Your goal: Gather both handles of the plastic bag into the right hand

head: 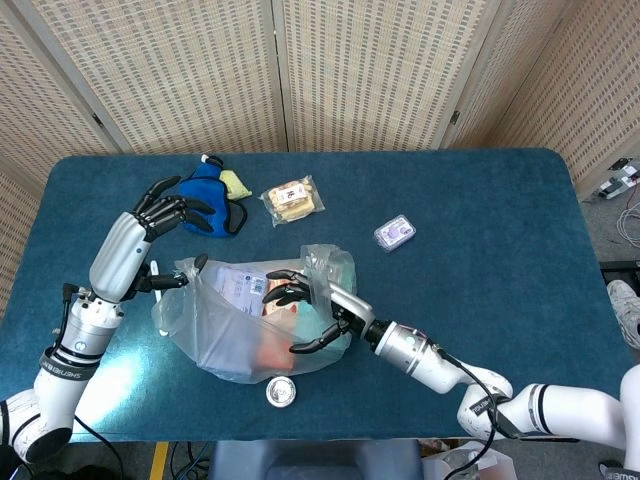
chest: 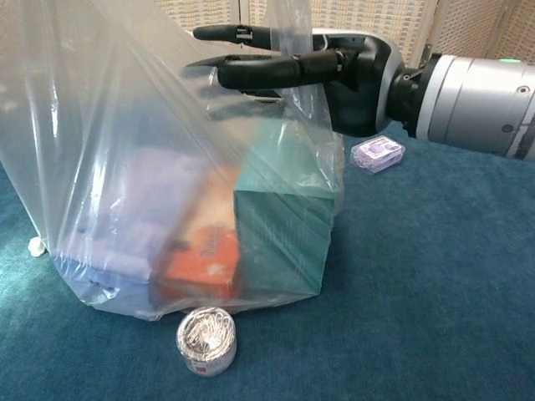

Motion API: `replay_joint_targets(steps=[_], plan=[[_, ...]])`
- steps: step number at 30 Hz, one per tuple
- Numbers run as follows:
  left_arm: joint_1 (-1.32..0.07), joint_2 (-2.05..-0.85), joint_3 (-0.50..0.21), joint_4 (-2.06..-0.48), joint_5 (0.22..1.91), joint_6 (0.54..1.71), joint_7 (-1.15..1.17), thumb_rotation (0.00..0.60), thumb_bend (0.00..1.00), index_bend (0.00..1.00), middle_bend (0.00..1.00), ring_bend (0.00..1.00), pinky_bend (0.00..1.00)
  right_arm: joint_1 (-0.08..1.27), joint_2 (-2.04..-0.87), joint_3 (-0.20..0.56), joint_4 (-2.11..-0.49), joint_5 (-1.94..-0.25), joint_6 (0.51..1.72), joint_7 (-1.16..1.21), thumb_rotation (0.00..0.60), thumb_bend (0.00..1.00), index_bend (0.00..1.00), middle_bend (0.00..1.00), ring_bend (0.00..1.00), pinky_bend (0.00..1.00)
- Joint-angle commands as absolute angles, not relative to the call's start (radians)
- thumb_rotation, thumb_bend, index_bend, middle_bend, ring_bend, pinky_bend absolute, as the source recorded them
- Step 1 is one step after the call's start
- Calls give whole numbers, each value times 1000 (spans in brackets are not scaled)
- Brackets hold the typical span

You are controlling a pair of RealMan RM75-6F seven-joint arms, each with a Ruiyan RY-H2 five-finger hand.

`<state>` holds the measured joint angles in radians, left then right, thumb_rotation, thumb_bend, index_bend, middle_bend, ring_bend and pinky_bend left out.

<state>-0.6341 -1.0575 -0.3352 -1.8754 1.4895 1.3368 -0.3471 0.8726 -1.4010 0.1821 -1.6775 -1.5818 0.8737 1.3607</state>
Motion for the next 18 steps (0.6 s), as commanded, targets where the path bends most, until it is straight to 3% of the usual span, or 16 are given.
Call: replay_joint_targets(steps=[1,7,18], plan=[[-633,-1056,-337,-1877,1487,1337,-346,600,326,412,330,273,56,896,-1411,175,-1659,-1612,886,1425,600,29,225,336,251,260],[-623,-1044,-339,-1881,1487,1347,-349,600,326,412,330,273,56,893,-1406,166,-1647,-1627,943,1556,600,118,444,492,437,505],[-611,-1020,-342,-1902,1489,1354,-344,600,326,412,330,273,55,891,-1372,130,-1623,-1701,1067,1730,600,121,480,503,455,529]])
